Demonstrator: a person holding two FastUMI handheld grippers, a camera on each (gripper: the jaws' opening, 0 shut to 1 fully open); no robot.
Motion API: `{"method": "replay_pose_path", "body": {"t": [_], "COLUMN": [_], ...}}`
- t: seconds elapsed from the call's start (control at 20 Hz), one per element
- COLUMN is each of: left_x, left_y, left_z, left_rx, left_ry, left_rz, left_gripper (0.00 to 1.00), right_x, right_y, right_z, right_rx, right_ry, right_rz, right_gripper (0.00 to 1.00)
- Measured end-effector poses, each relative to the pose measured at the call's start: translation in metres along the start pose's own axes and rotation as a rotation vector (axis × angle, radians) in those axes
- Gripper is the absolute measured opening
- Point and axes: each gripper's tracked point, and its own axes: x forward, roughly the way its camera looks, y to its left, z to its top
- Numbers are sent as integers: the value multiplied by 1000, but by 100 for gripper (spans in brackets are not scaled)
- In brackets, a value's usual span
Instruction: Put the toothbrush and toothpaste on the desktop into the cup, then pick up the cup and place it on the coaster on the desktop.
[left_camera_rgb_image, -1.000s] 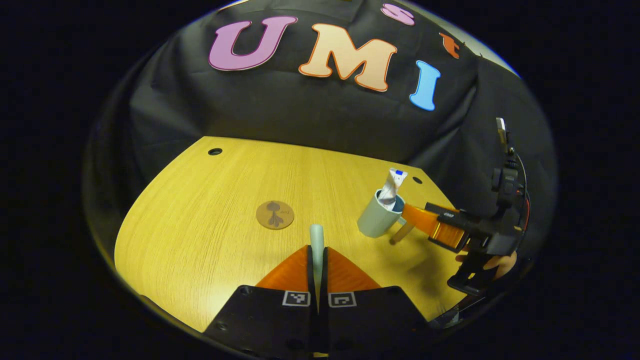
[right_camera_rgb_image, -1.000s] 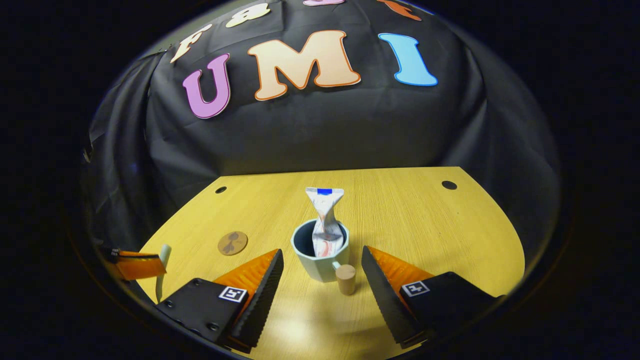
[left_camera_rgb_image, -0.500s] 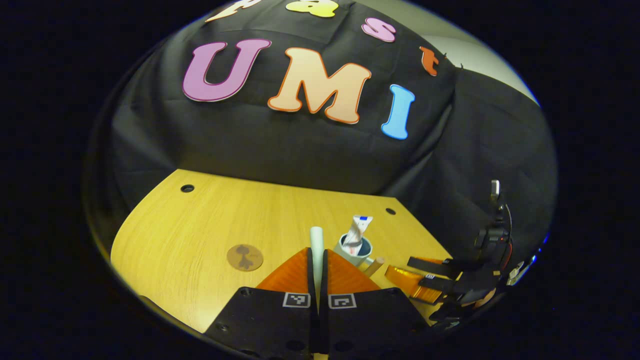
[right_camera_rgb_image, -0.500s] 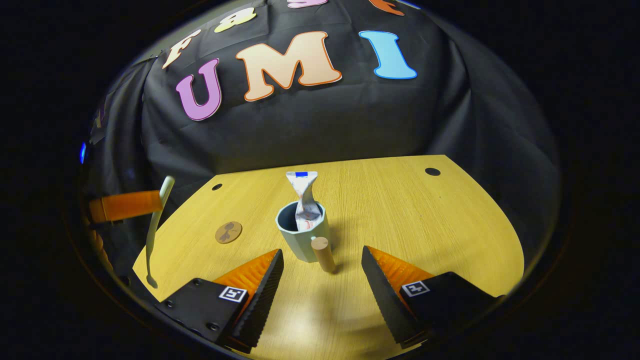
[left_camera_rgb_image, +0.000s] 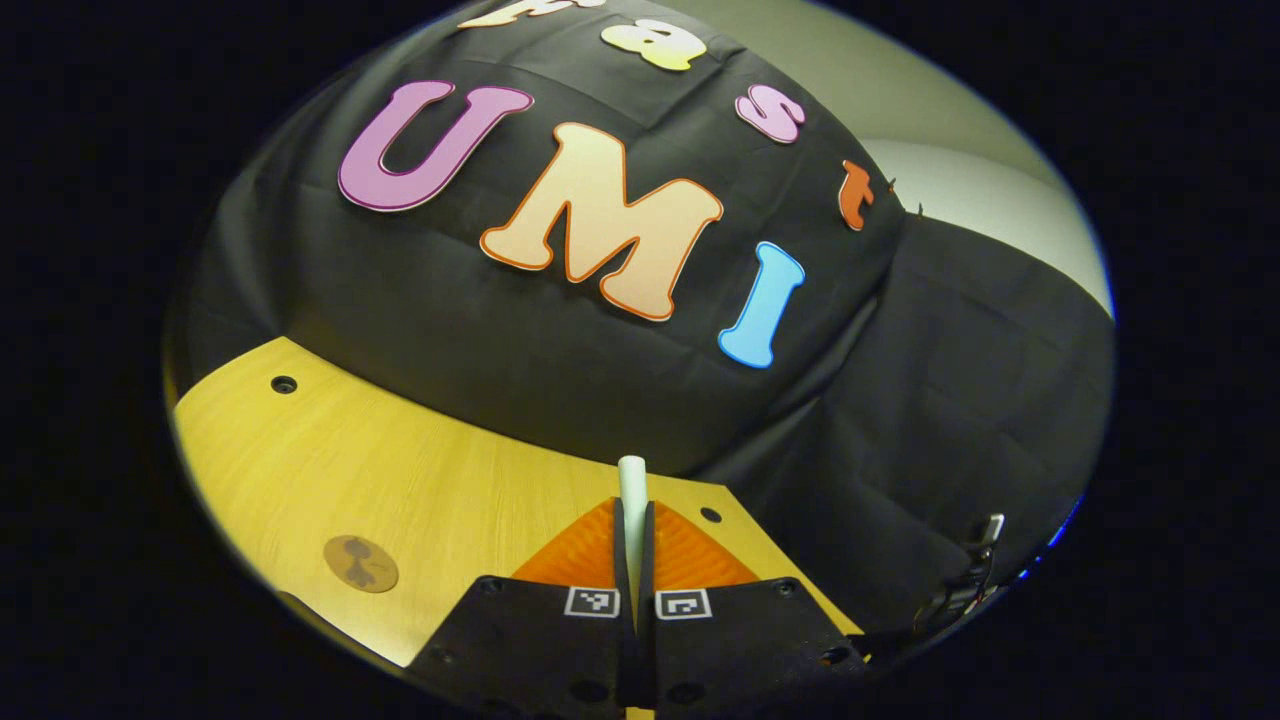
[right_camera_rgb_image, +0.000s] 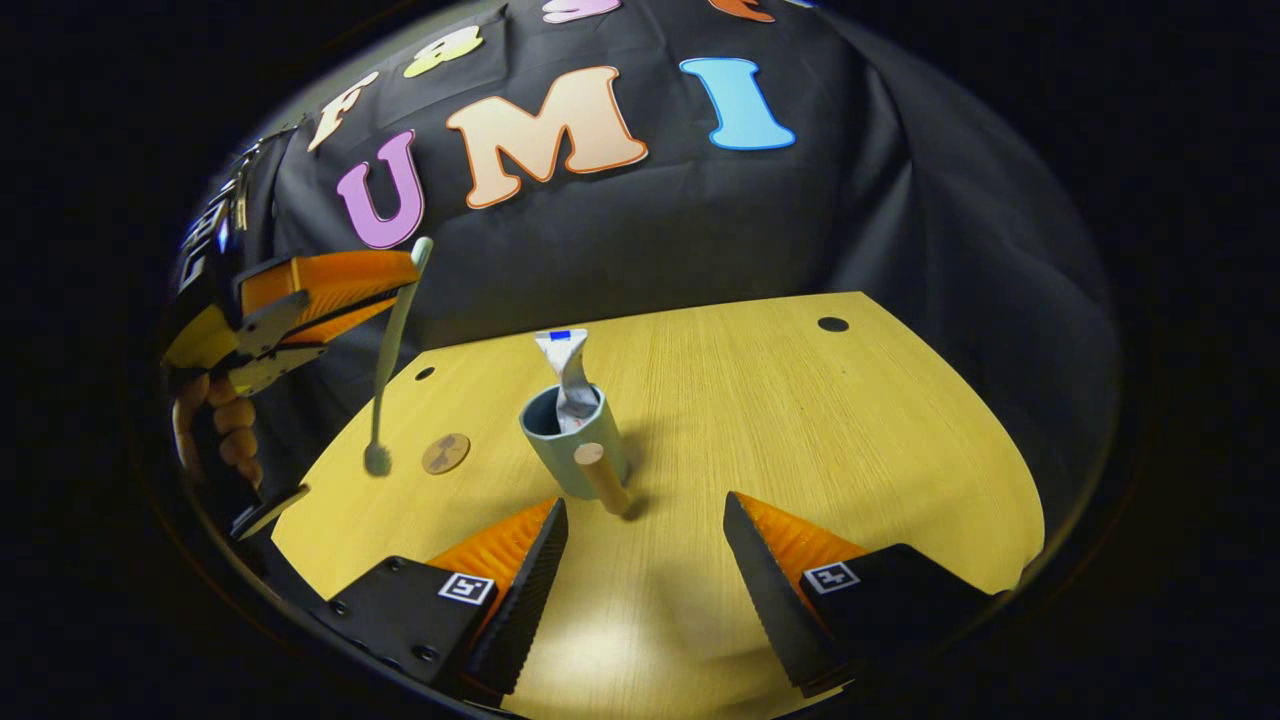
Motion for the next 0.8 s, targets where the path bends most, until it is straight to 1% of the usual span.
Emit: {"method": "replay_pose_path", "body": {"t": [0.15,0.35,0.5,0.65,0.8], "left_x": [23,50,65,76,80], "left_y": [12,27,40,55,61], "left_z": [-6,-4,-4,-15,-18], "left_rx": [-55,-68,-103,-106,-80], "left_ry": [-28,-93,-143,-151,-173], "left_rz": [44,109,155,202,238], "left_gripper": [0,0,0,0,0], "right_x": [-3,-4,-2,1,4], "right_y": [-13,-28,-38,-46,-50], "right_z": [-6,-14,-18,-24,-27], "right_rx": [16,13,12,10,7], "right_ry": [11,24,36,49,61], "right_rz": [-5,-7,-10,-10,-8], "right_gripper": [96,96,96,96,96]}}
